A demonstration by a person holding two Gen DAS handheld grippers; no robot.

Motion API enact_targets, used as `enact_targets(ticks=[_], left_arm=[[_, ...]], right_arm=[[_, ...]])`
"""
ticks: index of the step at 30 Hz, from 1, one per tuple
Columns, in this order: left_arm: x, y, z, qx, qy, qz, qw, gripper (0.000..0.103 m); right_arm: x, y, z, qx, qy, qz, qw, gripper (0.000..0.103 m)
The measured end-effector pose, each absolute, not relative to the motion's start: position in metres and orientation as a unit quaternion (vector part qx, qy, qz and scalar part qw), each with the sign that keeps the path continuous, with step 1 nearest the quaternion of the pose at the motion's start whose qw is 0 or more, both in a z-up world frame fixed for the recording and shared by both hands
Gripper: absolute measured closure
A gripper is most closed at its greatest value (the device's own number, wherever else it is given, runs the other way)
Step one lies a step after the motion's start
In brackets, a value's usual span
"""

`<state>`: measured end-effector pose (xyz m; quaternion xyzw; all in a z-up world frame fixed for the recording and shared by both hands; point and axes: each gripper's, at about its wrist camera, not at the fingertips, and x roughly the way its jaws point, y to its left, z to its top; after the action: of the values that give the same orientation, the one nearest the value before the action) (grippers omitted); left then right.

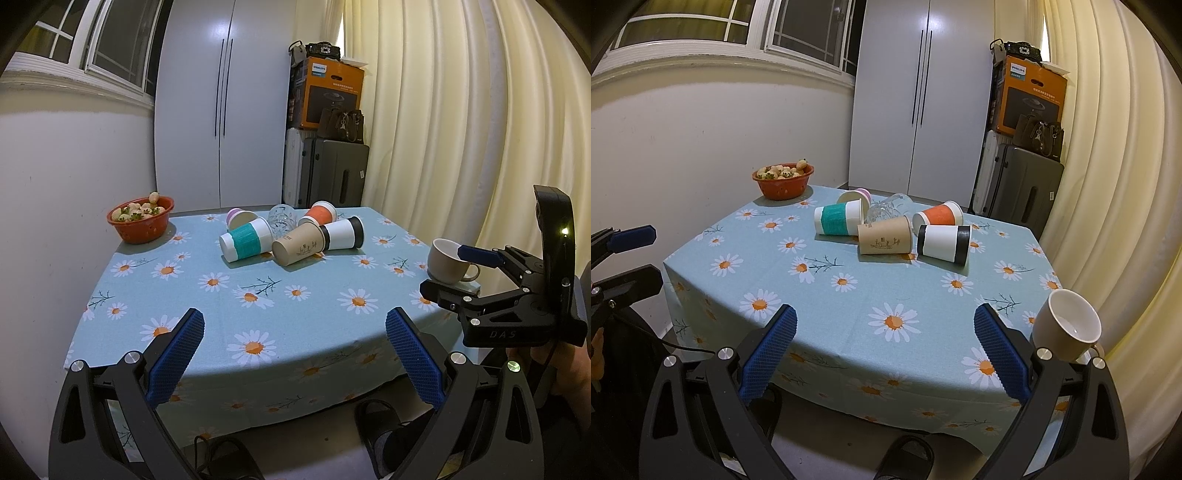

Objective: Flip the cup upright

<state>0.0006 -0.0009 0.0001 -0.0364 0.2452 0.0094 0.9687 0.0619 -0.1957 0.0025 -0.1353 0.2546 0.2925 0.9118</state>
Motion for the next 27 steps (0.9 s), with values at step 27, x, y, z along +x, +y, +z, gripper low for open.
enact_targets(ticks=[27], left_arm=[[0.045,-0.009,0.019,0.036,0.263,-0.066,0.962,0.007]], right_arm=[[0.089,-0.213,0.007,-0.082,0.299,0.295,0.904,0.007]])
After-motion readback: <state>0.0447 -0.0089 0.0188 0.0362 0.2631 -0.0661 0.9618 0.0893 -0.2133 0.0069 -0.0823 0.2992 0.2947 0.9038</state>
